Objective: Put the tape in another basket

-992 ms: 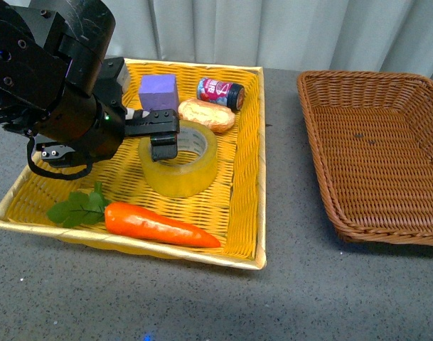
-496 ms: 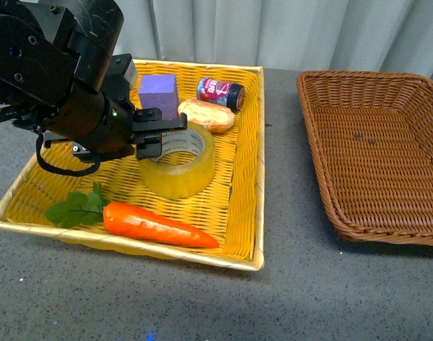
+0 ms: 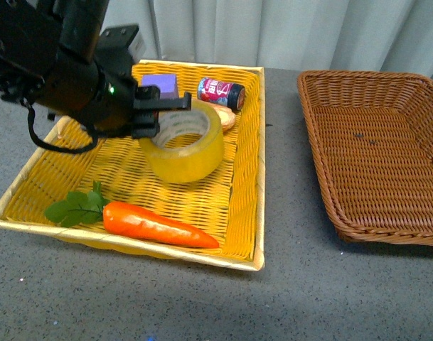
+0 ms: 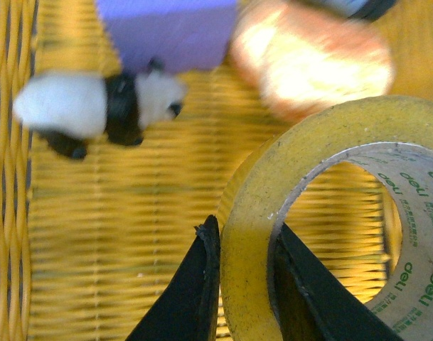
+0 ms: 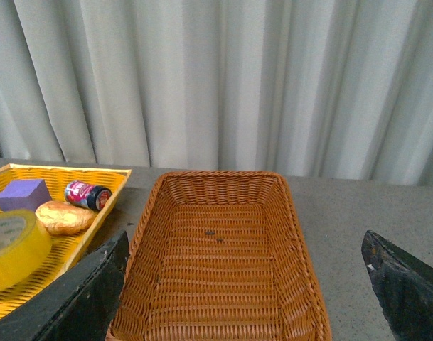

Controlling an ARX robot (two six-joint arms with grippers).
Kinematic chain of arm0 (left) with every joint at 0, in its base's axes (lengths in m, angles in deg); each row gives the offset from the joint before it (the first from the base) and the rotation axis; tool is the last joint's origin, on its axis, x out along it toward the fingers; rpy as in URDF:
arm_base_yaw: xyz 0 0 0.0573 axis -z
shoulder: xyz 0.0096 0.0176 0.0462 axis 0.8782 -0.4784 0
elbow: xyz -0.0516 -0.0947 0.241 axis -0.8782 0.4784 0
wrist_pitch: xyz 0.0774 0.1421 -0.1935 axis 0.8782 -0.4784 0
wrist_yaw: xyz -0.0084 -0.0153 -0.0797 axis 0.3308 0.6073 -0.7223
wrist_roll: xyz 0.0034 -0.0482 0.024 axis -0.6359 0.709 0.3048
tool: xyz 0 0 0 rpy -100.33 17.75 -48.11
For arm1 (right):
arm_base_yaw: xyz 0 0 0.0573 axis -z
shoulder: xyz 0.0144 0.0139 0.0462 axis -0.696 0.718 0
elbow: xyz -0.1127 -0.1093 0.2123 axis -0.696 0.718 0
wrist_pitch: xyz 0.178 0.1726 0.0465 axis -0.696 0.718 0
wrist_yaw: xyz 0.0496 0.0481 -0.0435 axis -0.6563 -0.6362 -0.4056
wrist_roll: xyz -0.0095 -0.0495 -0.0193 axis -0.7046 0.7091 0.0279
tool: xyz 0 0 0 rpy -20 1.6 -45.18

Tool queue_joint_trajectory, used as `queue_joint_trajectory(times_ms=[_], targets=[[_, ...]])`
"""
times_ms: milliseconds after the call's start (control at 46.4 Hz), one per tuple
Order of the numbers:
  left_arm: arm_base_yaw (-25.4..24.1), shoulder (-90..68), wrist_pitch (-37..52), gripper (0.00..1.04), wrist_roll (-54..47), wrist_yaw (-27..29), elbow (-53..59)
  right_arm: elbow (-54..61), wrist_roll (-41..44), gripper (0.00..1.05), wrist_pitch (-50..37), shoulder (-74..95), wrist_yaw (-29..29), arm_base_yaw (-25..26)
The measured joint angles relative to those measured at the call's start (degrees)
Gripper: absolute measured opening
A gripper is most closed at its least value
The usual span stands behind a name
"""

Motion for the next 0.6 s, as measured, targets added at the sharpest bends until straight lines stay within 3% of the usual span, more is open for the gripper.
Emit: queue_joint_trajectory(times_ms=[259,604], targets=[[2.29,6.88,-1.44,0.16,-19.06,-10.40,-3.58,0.00,0.00,0.96,0.00,0.00,0.00,0.00],[10.58,3.08,-8.04,0.16,-37.57,-14.27,-15.65,0.00,0.00,0.96,0.00,0.00,0.00,0.00]])
